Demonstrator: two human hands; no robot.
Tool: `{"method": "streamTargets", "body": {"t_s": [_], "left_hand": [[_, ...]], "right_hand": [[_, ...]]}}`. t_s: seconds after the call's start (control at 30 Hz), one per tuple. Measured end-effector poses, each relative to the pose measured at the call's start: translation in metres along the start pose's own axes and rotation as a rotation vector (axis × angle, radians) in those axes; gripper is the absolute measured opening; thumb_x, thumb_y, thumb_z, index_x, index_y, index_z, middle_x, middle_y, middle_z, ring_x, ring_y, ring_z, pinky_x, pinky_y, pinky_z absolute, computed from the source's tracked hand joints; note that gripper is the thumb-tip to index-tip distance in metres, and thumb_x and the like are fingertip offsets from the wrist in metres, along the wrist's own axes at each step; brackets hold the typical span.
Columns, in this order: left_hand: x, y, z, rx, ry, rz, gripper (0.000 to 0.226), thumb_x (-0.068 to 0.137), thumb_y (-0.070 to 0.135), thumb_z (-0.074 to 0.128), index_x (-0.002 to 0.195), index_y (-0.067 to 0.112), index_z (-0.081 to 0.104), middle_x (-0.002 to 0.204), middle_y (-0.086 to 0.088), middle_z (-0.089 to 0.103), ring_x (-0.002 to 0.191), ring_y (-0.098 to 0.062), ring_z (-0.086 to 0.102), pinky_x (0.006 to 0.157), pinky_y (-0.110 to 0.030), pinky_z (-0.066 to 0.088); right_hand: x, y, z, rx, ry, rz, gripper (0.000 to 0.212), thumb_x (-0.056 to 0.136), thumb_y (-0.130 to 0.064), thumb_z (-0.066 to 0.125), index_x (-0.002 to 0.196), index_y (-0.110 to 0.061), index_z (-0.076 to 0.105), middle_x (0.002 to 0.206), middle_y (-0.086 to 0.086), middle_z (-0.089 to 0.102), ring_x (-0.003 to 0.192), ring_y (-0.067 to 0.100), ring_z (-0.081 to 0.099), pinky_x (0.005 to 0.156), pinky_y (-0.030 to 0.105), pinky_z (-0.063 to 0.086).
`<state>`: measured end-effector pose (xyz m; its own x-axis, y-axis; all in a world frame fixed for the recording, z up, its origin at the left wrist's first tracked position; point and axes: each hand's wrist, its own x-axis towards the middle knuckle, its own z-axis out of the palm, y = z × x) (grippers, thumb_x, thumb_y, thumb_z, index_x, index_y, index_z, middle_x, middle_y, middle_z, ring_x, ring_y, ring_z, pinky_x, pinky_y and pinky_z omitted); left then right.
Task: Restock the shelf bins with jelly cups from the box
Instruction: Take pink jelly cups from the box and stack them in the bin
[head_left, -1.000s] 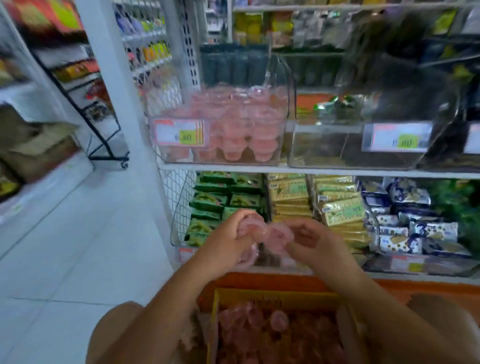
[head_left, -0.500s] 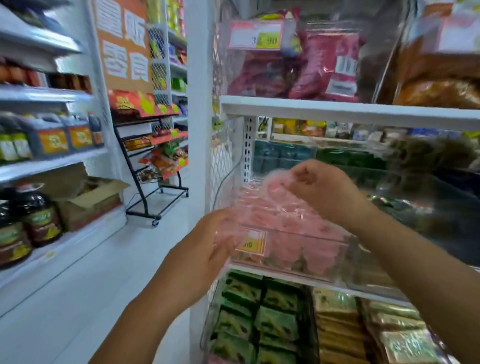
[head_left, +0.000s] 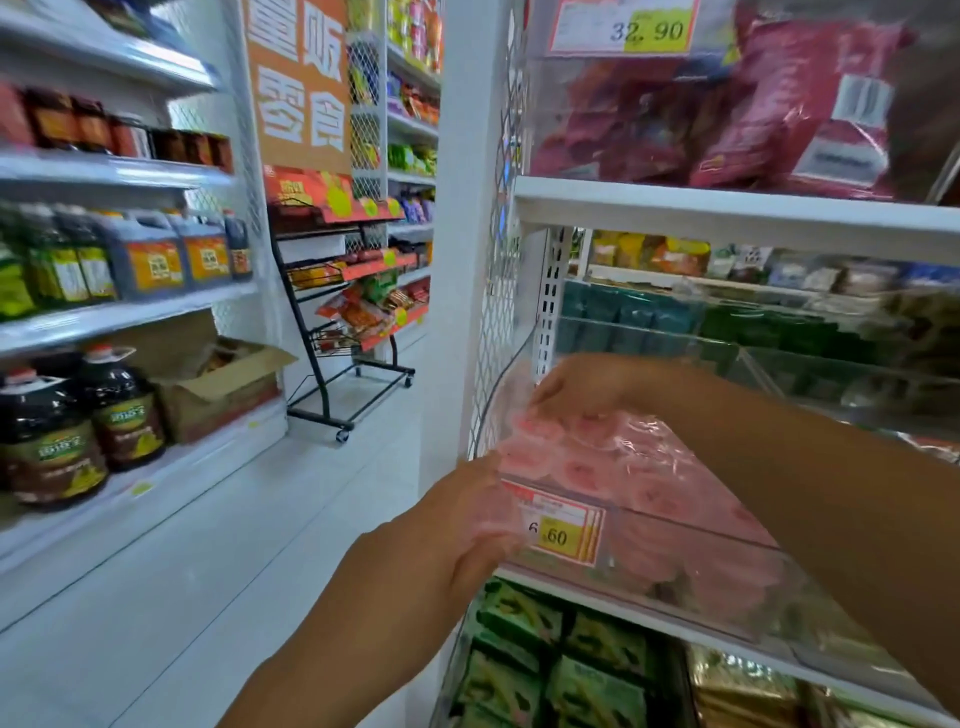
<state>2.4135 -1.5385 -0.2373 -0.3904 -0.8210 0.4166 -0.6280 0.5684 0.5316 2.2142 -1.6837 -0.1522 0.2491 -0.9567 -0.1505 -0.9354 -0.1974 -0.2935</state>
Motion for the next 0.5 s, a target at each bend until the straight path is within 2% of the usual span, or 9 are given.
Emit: {"method": "streamTargets", "body": {"t_s": [0.07, 0.17, 0.2, 0.27, 0.33, 0.4, 0.43, 0.5], "left_hand": [[0.000, -0.001, 0.001, 0.014, 0.005, -0.008, 0.037, 0.087, 0.063, 0.027, 0.116, 0.068, 0.005, 0.107, 0.063, 0.027, 0.113, 0.009, 0.044, 0.084, -0.009, 0.039], [0.001, 0.001, 0.000, 0.052, 0.014, 0.013, 0.034, 0.092, 0.059, 0.029, 0.116, 0.061, 0.005, 0.111, 0.061, 0.022, 0.108, 0.010, 0.046, 0.082, -0.012, 0.040], [0.002, 0.002, 0.000, 0.058, 0.009, 0.010, 0.033, 0.094, 0.058, 0.030, 0.117, 0.060, 0.006, 0.112, 0.061, 0.021, 0.102, 0.015, 0.049, 0.080, -0.010, 0.039], [0.002, 0.003, -0.001, 0.049, -0.004, -0.002, 0.032, 0.094, 0.058, 0.030, 0.118, 0.061, 0.010, 0.114, 0.063, 0.018, 0.095, 0.022, 0.047, 0.079, -0.008, 0.038], [0.001, 0.004, -0.001, 0.033, -0.008, -0.007, 0.034, 0.092, 0.060, 0.030, 0.122, 0.064, 0.012, 0.116, 0.065, 0.016, 0.104, 0.019, 0.044, 0.079, -0.009, 0.038], [0.000, 0.005, -0.002, 0.036, -0.017, -0.010, 0.036, 0.092, 0.061, 0.030, 0.122, 0.064, 0.011, 0.115, 0.067, 0.013, 0.105, 0.019, 0.042, 0.077, -0.003, 0.034], [0.000, 0.005, -0.002, 0.038, -0.021, -0.014, 0.035, 0.092, 0.061, 0.030, 0.121, 0.064, 0.010, 0.115, 0.067, 0.012, 0.100, 0.022, 0.043, 0.076, -0.003, 0.034], [0.001, 0.005, -0.002, 0.044, -0.025, -0.015, 0.034, 0.092, 0.061, 0.031, 0.121, 0.061, 0.013, 0.116, 0.067, 0.012, 0.096, 0.023, 0.045, 0.076, -0.006, 0.037]], "right_hand": [[0.003, -0.001, 0.000, -0.051, 0.001, 0.009, 0.033, 0.093, -0.039, 0.060, 0.116, -0.018, 0.068, 0.098, -0.004, 0.066, 0.075, 0.010, 0.057, 0.068, 0.022, 0.044], [0.005, -0.001, -0.001, -0.103, -0.005, 0.064, 0.029, 0.094, -0.038, 0.059, 0.086, -0.011, 0.066, 0.072, 0.000, 0.056, 0.056, 0.011, 0.049, 0.054, 0.021, 0.041], [0.005, -0.001, 0.000, -0.103, -0.004, 0.078, 0.030, 0.094, -0.038, 0.059, 0.083, -0.010, 0.064, 0.067, 0.000, 0.053, 0.053, 0.011, 0.046, 0.053, 0.021, 0.040], [0.006, 0.001, 0.001, -0.077, 0.003, 0.083, 0.033, 0.093, -0.039, 0.060, 0.090, -0.007, 0.067, 0.066, 0.000, 0.053, 0.051, 0.012, 0.046, 0.054, 0.022, 0.041], [0.004, 0.004, 0.000, -0.056, 0.022, 0.071, 0.038, 0.092, -0.043, 0.060, 0.097, -0.006, 0.067, 0.071, 0.001, 0.056, 0.056, 0.013, 0.049, 0.054, 0.022, 0.041], [0.000, 0.007, -0.004, 0.022, 0.018, 0.059, 0.043, 0.086, -0.050, 0.064, 0.098, -0.008, 0.064, 0.081, 0.001, 0.058, 0.066, 0.014, 0.053, 0.058, 0.023, 0.041], [-0.003, 0.009, -0.008, 0.092, -0.011, 0.058, 0.043, 0.084, -0.048, 0.067, 0.099, -0.009, 0.061, 0.087, 0.000, 0.058, 0.071, 0.013, 0.054, 0.060, 0.024, 0.043], [-0.012, 0.012, -0.016, 0.222, -0.130, 0.084, 0.037, 0.083, -0.034, 0.072, 0.107, -0.009, 0.058, 0.100, -0.001, 0.058, 0.082, 0.013, 0.057, 0.067, 0.025, 0.048]]}}
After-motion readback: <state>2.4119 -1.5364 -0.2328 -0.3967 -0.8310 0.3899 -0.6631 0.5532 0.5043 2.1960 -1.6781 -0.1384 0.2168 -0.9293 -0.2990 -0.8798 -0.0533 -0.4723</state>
